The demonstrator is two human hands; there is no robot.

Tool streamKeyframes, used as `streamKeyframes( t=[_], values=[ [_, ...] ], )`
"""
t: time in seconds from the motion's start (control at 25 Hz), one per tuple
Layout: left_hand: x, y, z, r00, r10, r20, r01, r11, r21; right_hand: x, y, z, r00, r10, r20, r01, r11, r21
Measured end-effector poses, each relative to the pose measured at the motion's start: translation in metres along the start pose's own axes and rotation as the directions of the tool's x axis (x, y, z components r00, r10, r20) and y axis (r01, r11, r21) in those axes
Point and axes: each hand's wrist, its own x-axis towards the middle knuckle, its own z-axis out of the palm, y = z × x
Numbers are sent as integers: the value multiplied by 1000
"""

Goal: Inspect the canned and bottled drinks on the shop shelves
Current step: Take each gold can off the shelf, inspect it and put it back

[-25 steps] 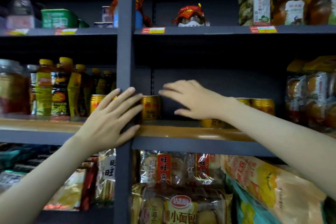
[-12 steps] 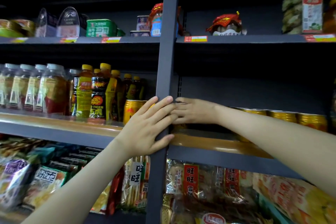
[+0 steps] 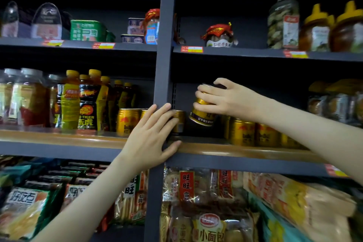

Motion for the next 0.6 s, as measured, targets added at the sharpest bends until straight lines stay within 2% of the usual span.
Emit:
streamKeyframes(
  t=[0.08,0.16,0.24,0.32,0.36,0.4,0.44,0.48,0.52,0.56,0.6],
  values=[
    [12,38,-9,971,-237,-33,229,961,-156,-10,1,-28,999,-5,-52,5,1000,-9],
    [25,73,-28,898,-429,100,429,797,-425,-15,-5,-58,997,-23,-77,26,999,28],
    [25,97,-48,841,-481,247,526,619,-584,-24,-16,-89,991,-41,-130,49,997,65],
    [5,122,-69,829,-487,276,545,590,-596,-46,-38,-114,981,-24,-191,51,989,138],
    [-12,137,-78,822,-478,310,558,570,-603,-62,-54,-126,985,35,-168,13,962,273],
    [-31,154,-86,803,-470,367,589,531,-609,-79,-74,-137,986,138,-93,-78,876,475],
    [-52,173,-92,771,-460,441,633,471,-615,-98,-98,-149,960,276,47,-228,671,706],
    [-72,191,-96,729,-451,515,681,404,-611,-114,-123,-161,893,368,258,-378,306,874],
    [-90,208,-98,687,-450,570,723,348,-597,-127,-149,-175,817,339,467,-449,-133,883],
    [-111,228,-101,648,-453,612,758,304,-577,-139,-178,-192,764,244,598,-425,-507,750],
    [-131,248,-105,622,-449,641,779,275,-564,-149,-206,-208,726,170,667,-373,-717,589]
  ],
)
